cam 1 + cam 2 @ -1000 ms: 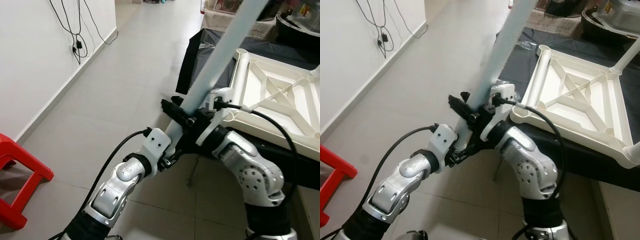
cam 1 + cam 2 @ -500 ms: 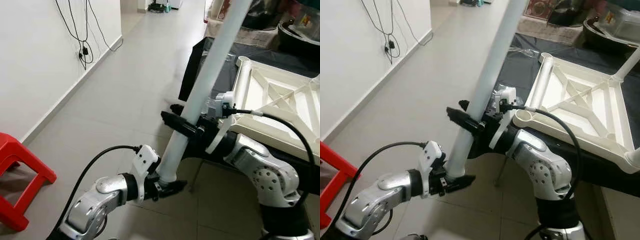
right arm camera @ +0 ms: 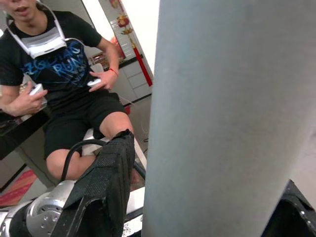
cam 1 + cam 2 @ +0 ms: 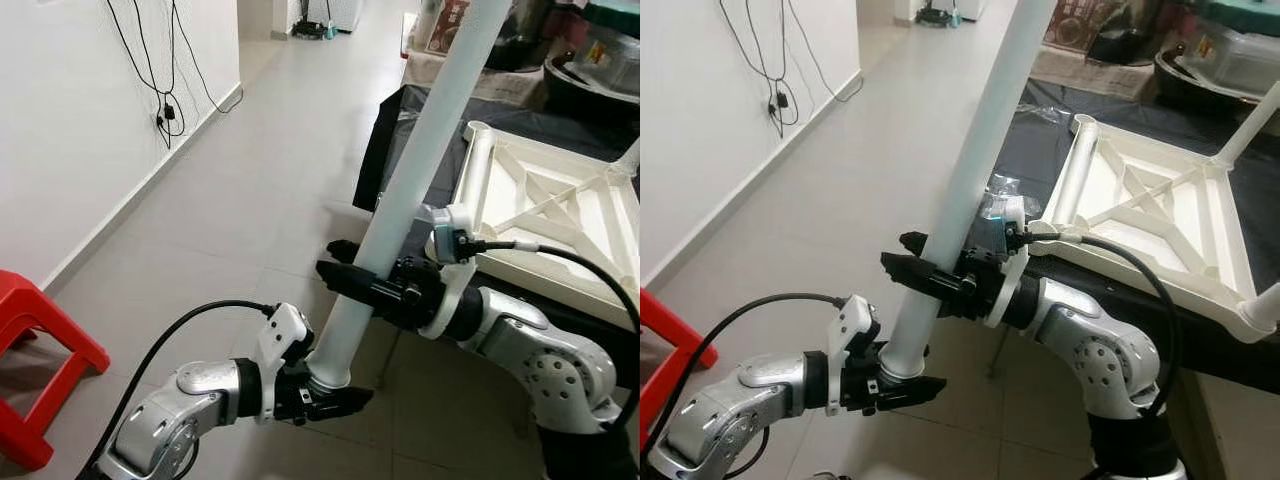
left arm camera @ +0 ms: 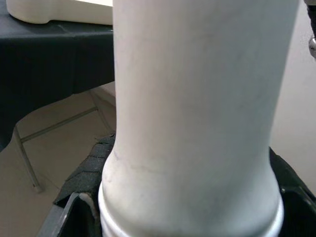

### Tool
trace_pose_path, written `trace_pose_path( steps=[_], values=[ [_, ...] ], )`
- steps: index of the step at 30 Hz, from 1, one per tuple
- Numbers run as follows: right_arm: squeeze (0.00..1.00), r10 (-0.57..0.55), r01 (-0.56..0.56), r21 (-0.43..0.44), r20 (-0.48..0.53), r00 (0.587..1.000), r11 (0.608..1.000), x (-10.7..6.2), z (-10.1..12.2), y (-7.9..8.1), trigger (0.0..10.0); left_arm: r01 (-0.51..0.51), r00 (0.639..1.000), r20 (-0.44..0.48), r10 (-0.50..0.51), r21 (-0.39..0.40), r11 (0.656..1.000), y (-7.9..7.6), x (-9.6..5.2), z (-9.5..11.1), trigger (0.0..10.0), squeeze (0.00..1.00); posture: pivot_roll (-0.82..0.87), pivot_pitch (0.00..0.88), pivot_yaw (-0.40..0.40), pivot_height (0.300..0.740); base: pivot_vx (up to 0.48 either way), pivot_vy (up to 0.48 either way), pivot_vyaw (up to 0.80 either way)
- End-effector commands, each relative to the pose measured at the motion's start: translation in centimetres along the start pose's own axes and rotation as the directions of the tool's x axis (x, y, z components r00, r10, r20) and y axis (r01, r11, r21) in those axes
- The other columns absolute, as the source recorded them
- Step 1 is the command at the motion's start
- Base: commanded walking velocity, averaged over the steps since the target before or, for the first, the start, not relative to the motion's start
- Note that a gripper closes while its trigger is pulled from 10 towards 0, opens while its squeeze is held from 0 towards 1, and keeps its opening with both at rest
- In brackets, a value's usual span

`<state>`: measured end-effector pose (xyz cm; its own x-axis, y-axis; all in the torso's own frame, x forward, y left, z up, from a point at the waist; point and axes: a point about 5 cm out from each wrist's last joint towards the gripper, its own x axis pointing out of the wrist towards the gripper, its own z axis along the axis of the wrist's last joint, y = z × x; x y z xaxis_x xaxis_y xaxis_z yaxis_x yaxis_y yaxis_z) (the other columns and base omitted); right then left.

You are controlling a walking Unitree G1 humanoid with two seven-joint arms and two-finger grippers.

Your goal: Building children table

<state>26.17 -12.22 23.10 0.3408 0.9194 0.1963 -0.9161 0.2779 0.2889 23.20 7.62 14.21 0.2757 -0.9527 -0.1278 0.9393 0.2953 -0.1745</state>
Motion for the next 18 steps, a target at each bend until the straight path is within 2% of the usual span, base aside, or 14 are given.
trace_pose_path(
  steps=[1,6,7,13,18],
  values=[
    [0.0,0.046,-0.046,0.004,-0.017,0.999,0.999,0.14,0.01,0.63,10.0,0.005,1.0,-0.001,-0.005,-0.002,1.0,-0.05,-0.06,0.26,10.0,0.0,0.09,0.085,-0.098,0.74,0.0,0.0,0.0],
    [0.0,0.048,-0.048,0.004,-0.012,0.999,0.999,0.3,0.15,0.58,9.3,0.018,1.0,0.003,-0.018,-0.021,1.0,-0.43,0.17,0.11,10.0,0.0,0.09,0.084,-0.097,0.74,0.0,0.0,0.0],
    [0.0,0.046,-0.046,0.004,-0.01,0.999,0.999,0.34,0.15,0.55,0.0,0.022,1.0,0.005,-0.022,-0.027,0.999,-0.58,0.23,0.05,10.0,0.0,0.09,0.084,-0.097,0.74,0.0,0.0,0.0],
    [0.0,0.047,-0.047,0.008,-0.006,0.999,0.999,0.43,0.13,0.6,0.0,0.03,1.0,0.005,-0.029,-0.034,0.999,-0.78,0.26,-0.12,10.0,0.0,0.09,0.085,-0.098,0.74,0.0,0.0,0.0],
    [0.0,0.049,-0.049,0.014,-0.007,0.999,0.999,0.35,-0.05,0.68,0.0,-0.003,1.0,-0.012,0.002,-0.044,0.999,-0.32,0.19,-0.27,10.0,0.0,0.08,0.086,-0.098,0.74,0.0,0.0,0.0]
  ],
)
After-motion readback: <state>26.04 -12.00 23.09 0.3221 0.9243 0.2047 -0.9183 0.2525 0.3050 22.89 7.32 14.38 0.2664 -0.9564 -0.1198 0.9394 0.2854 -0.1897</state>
